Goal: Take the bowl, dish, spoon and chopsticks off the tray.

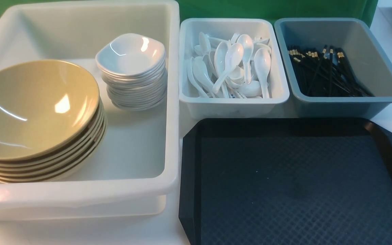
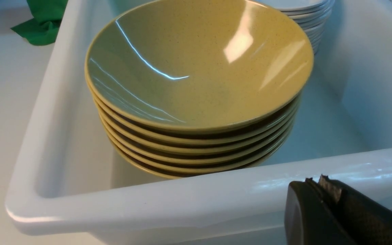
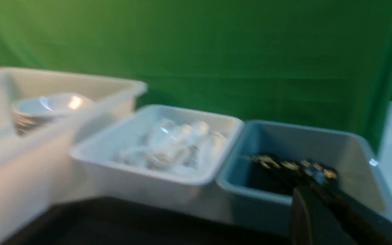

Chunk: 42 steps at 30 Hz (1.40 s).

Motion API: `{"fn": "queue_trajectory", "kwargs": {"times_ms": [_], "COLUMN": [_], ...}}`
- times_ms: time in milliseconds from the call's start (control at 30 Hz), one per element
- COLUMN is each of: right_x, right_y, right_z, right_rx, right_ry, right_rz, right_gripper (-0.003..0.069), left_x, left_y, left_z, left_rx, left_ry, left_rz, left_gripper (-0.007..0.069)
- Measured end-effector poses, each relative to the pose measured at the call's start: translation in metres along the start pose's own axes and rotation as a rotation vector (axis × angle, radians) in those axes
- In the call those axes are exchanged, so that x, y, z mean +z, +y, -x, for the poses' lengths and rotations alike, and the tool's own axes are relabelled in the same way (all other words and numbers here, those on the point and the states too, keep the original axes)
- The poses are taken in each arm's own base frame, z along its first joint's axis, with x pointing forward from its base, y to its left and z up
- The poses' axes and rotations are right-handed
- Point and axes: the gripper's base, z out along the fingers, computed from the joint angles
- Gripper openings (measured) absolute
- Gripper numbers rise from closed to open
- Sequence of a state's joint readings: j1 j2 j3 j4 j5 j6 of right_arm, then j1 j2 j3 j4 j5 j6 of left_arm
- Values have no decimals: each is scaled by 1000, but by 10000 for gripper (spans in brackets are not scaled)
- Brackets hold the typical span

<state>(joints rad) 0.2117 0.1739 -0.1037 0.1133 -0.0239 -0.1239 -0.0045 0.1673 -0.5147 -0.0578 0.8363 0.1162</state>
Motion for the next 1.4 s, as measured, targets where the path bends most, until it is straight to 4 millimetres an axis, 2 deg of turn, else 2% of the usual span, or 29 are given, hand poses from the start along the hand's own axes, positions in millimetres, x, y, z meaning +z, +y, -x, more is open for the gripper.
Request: {"fn": "queue_trajectory", "kwargs": {"times_ms": [67,100,233,500,1133,1400], "right_x": [-3,-8,-16,-20,-20,-21], "right_y": [-2,-6,-12,-13,-13,-16], "right_z": [-9,-26,-53,-64,-64,-64], "right_rx": [12,49,111,118,118,124], "right_ry": [17,68,170,279,280,277], "right_rz": [-37,-106,-215,-248,-249,-304], "right_gripper": [33,33,33,33,34,34], "left_x": [0,0,0,0,0,0], "left_y": [0,0,0,0,0,0], "left_z": [0,0,0,0,0,0], "left_rx": [0,0,-1,-1,-1,-1], "left_ry": [-1,-2,-2,-2,-2,-2], "left_rz": [0,0,0,0,0,0], "left_gripper": [-11,-11,-11,-11,-11,-11]}}
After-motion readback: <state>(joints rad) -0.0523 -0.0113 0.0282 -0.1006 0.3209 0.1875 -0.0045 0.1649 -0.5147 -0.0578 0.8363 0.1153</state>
